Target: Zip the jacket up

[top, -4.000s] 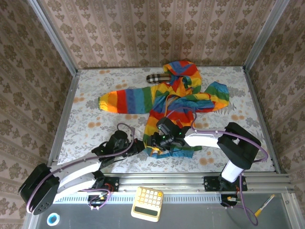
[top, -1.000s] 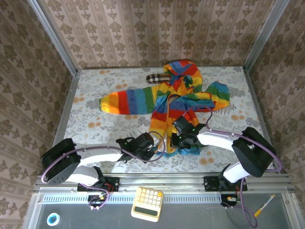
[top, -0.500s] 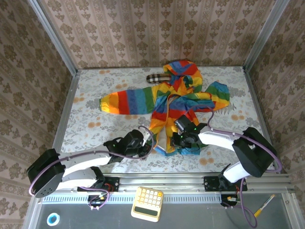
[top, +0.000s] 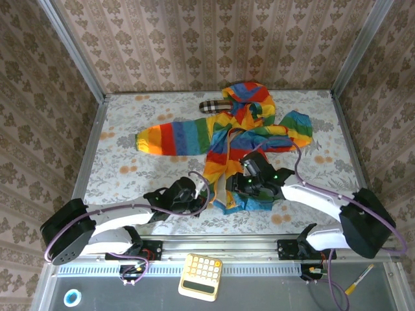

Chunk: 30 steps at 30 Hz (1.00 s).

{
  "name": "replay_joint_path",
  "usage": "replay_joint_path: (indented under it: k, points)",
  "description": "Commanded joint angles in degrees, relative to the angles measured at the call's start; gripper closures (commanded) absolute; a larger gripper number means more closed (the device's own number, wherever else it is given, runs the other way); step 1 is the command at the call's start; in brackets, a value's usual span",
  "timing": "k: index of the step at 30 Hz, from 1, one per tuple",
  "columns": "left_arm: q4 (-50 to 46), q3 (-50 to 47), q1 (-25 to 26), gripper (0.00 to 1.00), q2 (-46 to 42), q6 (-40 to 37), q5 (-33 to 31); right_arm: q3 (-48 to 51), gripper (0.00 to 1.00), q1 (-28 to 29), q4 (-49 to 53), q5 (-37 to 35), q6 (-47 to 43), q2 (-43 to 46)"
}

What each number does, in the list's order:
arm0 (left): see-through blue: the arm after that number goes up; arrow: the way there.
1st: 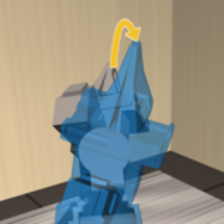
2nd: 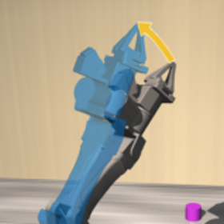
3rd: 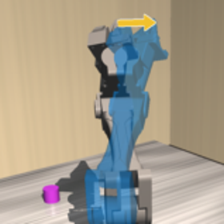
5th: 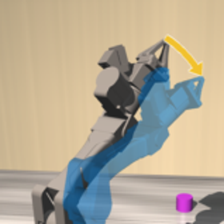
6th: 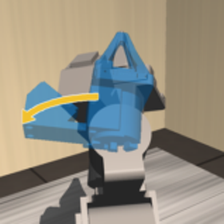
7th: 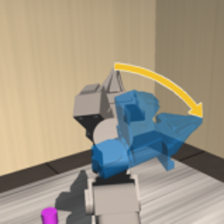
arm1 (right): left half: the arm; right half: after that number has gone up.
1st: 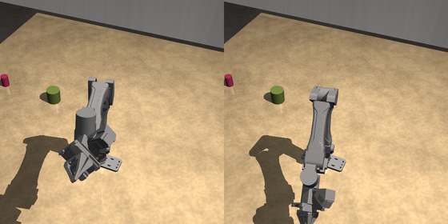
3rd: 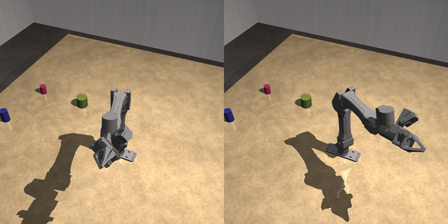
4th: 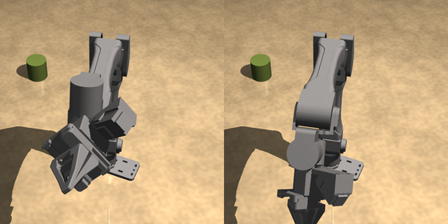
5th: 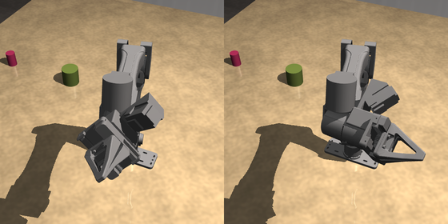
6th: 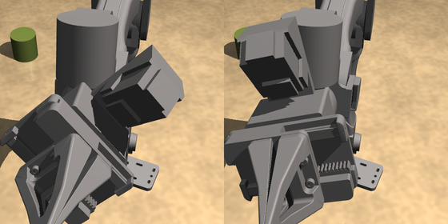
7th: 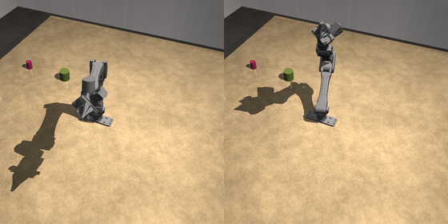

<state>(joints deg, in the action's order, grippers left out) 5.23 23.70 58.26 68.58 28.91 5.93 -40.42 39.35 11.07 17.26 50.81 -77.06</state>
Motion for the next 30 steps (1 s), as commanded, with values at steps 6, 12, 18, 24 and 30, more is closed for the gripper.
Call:
replay_joint_path:
  k: [6,12,18,24,30]
  points:
    - [2.9,0.0,-0.5,1.00,0.5,1.8,1.3,-5.5,0.62,5.0,-7.4,5.3,2.5,-10.0]
    - [3.0,0.1,-0.5,1.00,0.7,1.9,1.4,-5.6,0.67,5.4,-7.1,4.7,2.6,-10.6]
    - [2.4,0.5,-0.6,1.00,0.9,1.9,1.8,-5.9,0.68,5.0,-0.9,-1.0,2.5,-7.3]
    - [2.0,1.0,-0.9,1.00,1.7,1.3,2.7,-3.9,0.63,4.0,-3.7,-2.0,4.7,-3.6]
    - [3.5,0.9,-1.6,1.00,3.0,1.0,3.8,-4.9,0.53,4.4,-6.3,0.9,4.9,-5.9]
